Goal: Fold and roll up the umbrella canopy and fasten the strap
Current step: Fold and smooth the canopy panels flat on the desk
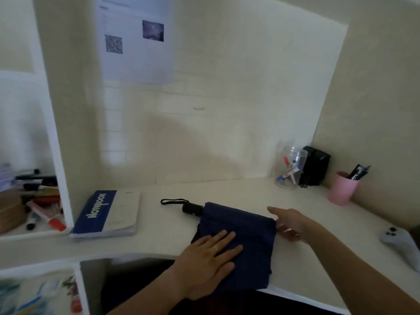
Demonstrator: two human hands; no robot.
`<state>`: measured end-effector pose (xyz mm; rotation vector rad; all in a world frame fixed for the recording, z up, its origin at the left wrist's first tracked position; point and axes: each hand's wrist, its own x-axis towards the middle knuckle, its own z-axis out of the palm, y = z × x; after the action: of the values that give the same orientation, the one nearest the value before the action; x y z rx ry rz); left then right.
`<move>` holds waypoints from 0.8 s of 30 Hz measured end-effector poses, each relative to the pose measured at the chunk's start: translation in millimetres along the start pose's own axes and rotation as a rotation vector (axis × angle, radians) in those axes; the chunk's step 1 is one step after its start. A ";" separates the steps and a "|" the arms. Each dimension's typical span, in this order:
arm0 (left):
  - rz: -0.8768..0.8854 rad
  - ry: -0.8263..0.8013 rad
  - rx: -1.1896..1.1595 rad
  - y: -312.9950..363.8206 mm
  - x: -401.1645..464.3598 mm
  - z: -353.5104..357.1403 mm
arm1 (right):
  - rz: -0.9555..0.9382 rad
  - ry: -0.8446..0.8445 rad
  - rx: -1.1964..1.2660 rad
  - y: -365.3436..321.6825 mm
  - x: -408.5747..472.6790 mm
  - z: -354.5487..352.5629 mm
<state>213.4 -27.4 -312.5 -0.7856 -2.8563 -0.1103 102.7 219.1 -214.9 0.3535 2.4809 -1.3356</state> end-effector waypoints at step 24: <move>0.022 0.116 0.008 -6.7 2.3 18.0 | -0.684 0.030 0.411 -7.3 -13.3 7.2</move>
<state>205.3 -29.8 -329.9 -0.7825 -2.7367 -0.1361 113.4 208.2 -208.1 -0.4463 2.4263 -2.1134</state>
